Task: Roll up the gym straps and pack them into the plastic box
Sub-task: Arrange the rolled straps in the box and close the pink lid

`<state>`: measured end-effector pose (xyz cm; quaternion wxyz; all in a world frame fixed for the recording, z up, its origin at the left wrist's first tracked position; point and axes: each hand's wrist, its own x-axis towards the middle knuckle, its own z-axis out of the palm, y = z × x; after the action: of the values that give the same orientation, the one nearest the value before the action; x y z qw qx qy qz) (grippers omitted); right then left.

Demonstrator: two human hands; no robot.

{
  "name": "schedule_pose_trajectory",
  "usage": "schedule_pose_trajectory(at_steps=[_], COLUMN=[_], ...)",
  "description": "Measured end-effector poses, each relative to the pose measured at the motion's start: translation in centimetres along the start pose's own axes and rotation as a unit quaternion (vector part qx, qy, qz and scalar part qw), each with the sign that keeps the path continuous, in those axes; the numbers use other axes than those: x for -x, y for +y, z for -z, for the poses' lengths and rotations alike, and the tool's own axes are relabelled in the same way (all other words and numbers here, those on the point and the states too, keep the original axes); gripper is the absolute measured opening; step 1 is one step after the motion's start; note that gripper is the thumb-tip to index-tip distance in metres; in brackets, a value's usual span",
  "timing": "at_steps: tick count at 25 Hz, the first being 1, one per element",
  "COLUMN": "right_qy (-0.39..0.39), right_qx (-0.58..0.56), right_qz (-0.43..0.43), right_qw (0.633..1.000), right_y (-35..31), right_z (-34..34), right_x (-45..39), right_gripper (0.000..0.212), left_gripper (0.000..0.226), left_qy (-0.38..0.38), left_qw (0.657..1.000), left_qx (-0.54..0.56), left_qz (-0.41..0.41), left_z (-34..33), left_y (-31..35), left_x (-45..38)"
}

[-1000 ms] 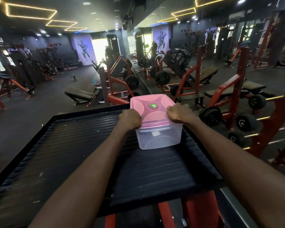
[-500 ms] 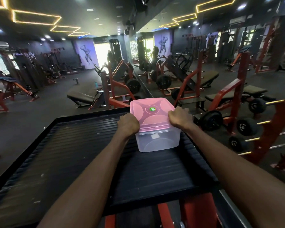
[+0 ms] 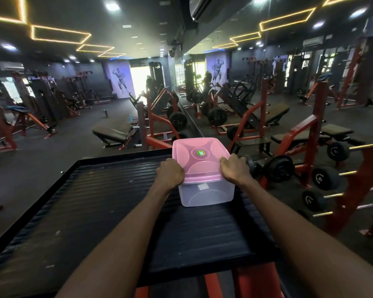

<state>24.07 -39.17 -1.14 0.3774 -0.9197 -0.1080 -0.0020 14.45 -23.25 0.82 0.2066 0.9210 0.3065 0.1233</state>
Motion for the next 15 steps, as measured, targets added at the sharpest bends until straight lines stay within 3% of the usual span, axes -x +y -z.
schedule_pose_trajectory(at_steps=[15], right_qy=[-0.027], right_qx=[0.004], right_qz=[0.046], right_qw=[0.999], right_y=[0.54], right_z=[0.34], right_x=[-0.61], right_gripper=[0.064], left_gripper=[0.035], left_qy=[-0.031], left_qw=[0.994], left_qx=[-0.094], left_qz=[-0.038], left_z=[0.24], left_y=[-0.38], left_x=[0.17])
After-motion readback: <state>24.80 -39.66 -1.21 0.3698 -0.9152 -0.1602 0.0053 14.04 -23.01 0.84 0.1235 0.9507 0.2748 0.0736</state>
